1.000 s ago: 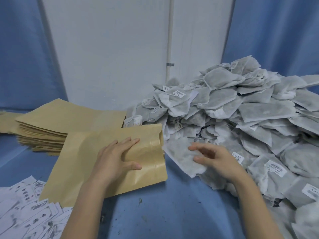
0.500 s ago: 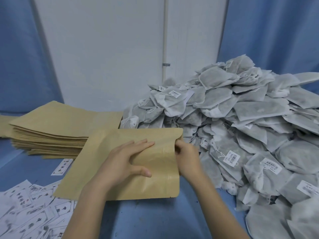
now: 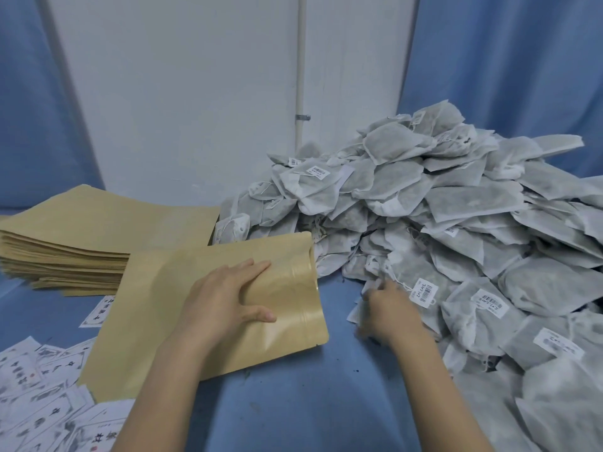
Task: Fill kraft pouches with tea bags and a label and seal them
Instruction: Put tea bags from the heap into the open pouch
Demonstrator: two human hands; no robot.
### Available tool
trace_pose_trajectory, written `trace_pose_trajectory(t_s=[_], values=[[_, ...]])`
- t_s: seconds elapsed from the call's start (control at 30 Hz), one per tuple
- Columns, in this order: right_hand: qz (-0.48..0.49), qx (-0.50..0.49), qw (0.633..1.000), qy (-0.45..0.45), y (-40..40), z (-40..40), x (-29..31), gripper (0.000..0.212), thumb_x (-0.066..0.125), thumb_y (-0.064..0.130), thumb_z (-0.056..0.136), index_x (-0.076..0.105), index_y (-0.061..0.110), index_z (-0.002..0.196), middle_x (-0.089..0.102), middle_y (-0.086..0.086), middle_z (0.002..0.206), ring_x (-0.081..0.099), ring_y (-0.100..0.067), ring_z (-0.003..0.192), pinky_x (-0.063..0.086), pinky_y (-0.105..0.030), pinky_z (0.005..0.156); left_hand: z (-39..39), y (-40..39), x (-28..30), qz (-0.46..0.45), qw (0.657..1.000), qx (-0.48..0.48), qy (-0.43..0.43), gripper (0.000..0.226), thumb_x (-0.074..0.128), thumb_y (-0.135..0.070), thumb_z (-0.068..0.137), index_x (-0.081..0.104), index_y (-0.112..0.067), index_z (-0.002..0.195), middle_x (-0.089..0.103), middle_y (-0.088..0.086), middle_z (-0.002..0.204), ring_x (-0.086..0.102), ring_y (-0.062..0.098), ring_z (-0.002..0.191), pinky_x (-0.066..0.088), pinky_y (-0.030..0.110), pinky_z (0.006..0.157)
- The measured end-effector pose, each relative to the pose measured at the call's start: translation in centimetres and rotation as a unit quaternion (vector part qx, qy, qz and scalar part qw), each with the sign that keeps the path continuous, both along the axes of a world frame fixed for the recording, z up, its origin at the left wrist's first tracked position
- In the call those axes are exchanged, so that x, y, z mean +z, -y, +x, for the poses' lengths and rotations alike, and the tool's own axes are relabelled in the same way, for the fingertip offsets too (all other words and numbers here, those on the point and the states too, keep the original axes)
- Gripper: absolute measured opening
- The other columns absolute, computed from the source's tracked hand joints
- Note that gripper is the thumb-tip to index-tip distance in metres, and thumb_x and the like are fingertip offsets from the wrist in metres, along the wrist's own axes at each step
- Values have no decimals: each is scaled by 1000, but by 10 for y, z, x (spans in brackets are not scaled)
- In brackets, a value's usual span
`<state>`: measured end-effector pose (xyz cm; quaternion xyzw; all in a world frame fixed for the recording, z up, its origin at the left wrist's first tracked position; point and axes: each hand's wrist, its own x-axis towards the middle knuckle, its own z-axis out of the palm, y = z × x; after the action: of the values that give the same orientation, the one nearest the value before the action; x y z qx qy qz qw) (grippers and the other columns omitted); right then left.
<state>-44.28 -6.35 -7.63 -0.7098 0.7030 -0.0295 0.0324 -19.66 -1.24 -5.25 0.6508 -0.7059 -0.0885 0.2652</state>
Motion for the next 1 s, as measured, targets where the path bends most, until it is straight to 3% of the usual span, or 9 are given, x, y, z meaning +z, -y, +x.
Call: trace_pose_trajectory(t_s=[0.17, 0.27, 0.37, 0.47, 0.53, 0.67, 0.77, 0.83, 1.0], values=[[-89, -59, 994, -1, -1, 23, -19, 30, 46, 9, 92, 51, 7, 121, 47, -13, 126, 44, -32, 116, 43, -32, 88, -3, -1, -1, 17, 1000, 0, 1, 88, 80, -52, 61, 37, -52, 137, 32, -18, 150, 27, 16, 139, 22, 32, 112], [-179, -45, 969, 162, 0, 15, -10, 22, 44, 14, 92, 62, 4, 100, 64, -18, 100, 58, -32, 93, 41, -31, 72, -2, -1, -1, 16, 1000, 0, -5, 88, 81, -50, 61, 38, -51, 137, 33, -17, 150, 28, 17, 139, 23, 34, 113], [-244, -41, 883, 399, 2, 0, 21, 25, 47, 6, 86, 71, 12, 94, 68, -10, 77, 58, -27, 73, 38, -30, 65, -2, 0, -1, 9, 1000, 3, -12, 87, 82, -48, 61, 39, -50, 136, 35, -16, 149, 30, 17, 138, 23, 34, 113], [-163, -18, 744, 648, -1, -10, 37, 29, 50, 2, 85, 71, 21, 95, 71, 1, 79, 63, -16, 70, 50, -30, 67, -1, -1, -1, 1, 1000, 2, -26, 87, 84, -46, 59, 42, -50, 134, 37, -16, 148, 31, 16, 137, 24, 33, 113], [-108, -19, 684, 721, -2, -10, 37, 26, 52, -1, 85, 69, 17, 96, 71, -7, 83, 64, -19, 69, 52, -33, 66, 0, -3, 1, -12, 999, -2, -43, 86, 85, -44, 56, 44, -51, 131, 40, -17, 146, 33, 14, 136, 26, 33, 112], [-73, -43, 709, 700, -1, 8, 30, 19, 59, 5, 85, 61, 8, 103, 64, -9, 84, 59, -21, 73, 51, -35, 71, -4, -6, 7, -37, 995, -34, -82, 84, 87, -42, 52, 40, -64, 118, 41, -26, 138, 35, 6, 134, 27, 28, 111], [-61, -13, 769, 637, -7, 28, 25, 9, 66, 16, 82, 67, 12, 90, 67, 0, 80, 60, -9, 68, 48, -17, 61, -8, -6, 9, -38, 995, -56, -78, 84, 87, -42, 52, 40, -66, 117, 39, -30, 135, 34, 5, 135, 26, 27, 111], [-61, 19, 806, 588, -12, 35, 24, 4, 67, 18, 79, 72, 17, 78, 69, 5, 74, 61, -7, 68, 47, -19, 64, -12, -6, 9, -28, 996, -62, -58, 84, 86, -43, 53, 40, -64, 121, 39, -27, 140, 32, 6, 136, 26, 29, 112], [-68, 52, 867, 492, -16, 31, 27, 41, 57, 24, 86, 53, 20, 45, 42, -3, 49, 37, -11, 49, 31, -25, 53, -24, -5, 6, -18, 997, -71, -35, 82, 84, -47, 57, 42, -60, 127, 38, -25, 143, 31, 5, 135, 27, 26, 109]])
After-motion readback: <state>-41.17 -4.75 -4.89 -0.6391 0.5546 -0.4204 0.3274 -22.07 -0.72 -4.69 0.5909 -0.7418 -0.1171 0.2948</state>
